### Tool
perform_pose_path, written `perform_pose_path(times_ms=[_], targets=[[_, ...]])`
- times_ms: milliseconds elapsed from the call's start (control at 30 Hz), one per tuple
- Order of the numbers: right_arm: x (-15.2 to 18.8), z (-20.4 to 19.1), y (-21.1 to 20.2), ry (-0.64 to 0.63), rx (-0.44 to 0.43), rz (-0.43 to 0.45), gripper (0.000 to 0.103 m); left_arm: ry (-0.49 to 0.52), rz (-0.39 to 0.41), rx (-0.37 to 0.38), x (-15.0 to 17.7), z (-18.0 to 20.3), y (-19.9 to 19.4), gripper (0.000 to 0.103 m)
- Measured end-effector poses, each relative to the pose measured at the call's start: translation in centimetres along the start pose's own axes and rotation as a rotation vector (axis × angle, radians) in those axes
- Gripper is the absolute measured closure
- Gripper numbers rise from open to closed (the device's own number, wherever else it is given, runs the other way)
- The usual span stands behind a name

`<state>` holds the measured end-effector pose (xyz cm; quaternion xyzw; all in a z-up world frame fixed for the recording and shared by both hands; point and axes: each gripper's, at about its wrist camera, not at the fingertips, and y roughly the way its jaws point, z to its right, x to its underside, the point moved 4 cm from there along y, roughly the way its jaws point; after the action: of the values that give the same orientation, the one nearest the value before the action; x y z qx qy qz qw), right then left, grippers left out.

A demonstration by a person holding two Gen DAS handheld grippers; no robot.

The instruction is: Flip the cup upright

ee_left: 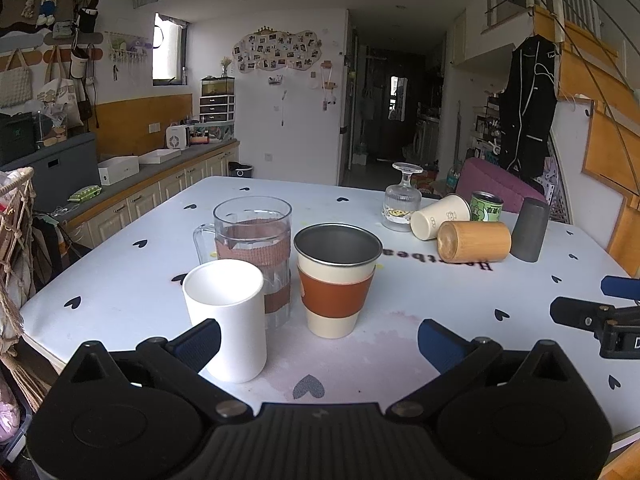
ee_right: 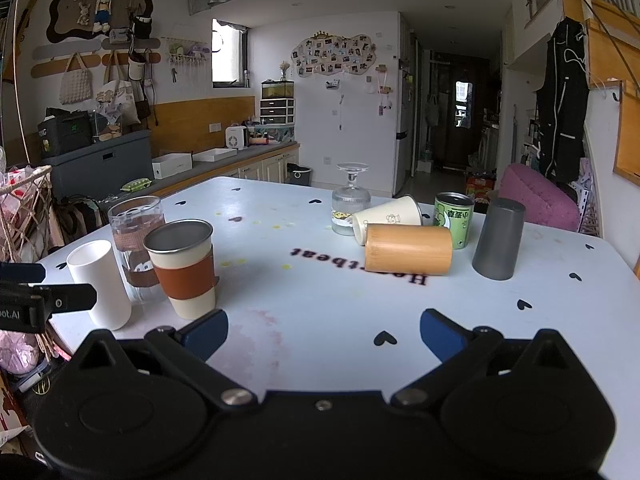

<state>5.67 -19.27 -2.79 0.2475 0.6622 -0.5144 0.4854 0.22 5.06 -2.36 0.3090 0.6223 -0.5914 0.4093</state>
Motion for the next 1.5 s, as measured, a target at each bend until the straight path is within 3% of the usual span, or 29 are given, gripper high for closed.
perform_pose_path(times_ms=[1500], targets=[[0.12,0.16,0.15,-0.001,0.006,-0.003,0.0,0.006,-0.003,0.012,0.27,0.18,0.44,0.0]])
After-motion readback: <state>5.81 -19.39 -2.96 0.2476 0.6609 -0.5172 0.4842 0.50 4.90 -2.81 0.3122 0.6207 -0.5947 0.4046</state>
